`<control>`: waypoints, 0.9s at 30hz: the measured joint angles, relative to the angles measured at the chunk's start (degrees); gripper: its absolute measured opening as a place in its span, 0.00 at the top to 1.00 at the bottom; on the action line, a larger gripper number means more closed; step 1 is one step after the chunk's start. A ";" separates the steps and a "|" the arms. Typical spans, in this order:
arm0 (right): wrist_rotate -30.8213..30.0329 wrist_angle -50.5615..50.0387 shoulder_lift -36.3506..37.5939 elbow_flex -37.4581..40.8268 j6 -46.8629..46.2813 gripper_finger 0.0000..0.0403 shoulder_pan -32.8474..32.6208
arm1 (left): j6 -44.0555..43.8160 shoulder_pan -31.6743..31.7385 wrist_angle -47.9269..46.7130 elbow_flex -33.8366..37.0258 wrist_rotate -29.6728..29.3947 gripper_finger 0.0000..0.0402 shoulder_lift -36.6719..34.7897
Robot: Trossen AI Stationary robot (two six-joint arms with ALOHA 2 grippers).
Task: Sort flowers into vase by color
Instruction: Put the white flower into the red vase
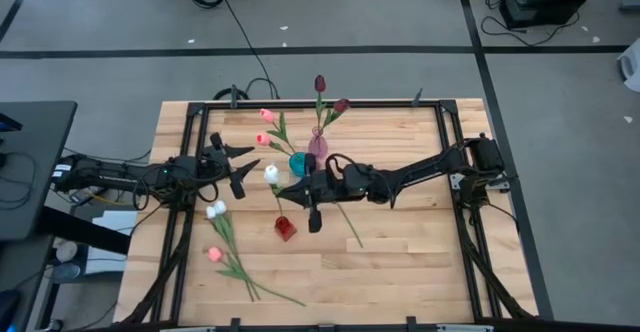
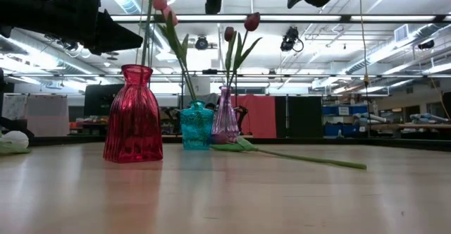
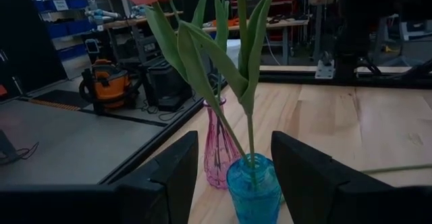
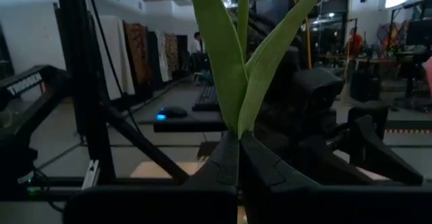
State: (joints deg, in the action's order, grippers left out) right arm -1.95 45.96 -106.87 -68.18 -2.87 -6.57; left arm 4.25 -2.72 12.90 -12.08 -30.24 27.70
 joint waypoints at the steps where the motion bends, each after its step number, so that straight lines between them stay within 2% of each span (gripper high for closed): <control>1: 0.08 -0.95 0.00 0.00 -0.01 0.98 0.00 | 0.00 0.00 -0.01 0.00 0.00 0.52 0.05; 5: -0.44 -8.74 0.00 -0.02 -1.50 0.94 0.00 | 0.00 0.00 0.05 0.00 0.00 0.52 0.07; 10: -0.90 -19.75 0.37 -0.02 -4.38 0.82 0.29 | 0.00 0.01 -0.02 0.00 1.70 0.52 0.07; 12: 0.42 -24.20 1.60 -0.02 -3.78 0.77 0.35 | 0.02 0.02 -0.60 0.00 9.86 0.52 0.04; 16: 1.45 -37.14 6.38 -0.04 -3.41 0.71 0.22 | -0.49 -0.23 -2.41 0.00 39.47 0.52 1.13; 18: -0.01 -44.51 8.88 -0.04 -4.67 0.70 0.09 | -3.88 -1.26 -2.56 0.00 45.90 0.52 2.30; 23: -12.29 -58.13 13.21 -0.04 -9.79 0.70 -1.97 | -12.14 -7.69 -8.02 -0.02 46.87 0.52 7.07; 27: -20.45 -63.75 14.60 -0.04 -15.26 0.70 -4.34 | -15.39 -14.16 -14.95 -1.61 46.07 0.52 10.60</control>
State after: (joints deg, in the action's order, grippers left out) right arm -22.40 -17.79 -92.27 -68.23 -18.13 -10.91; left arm -11.14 -16.88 -2.05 -13.68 15.83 38.31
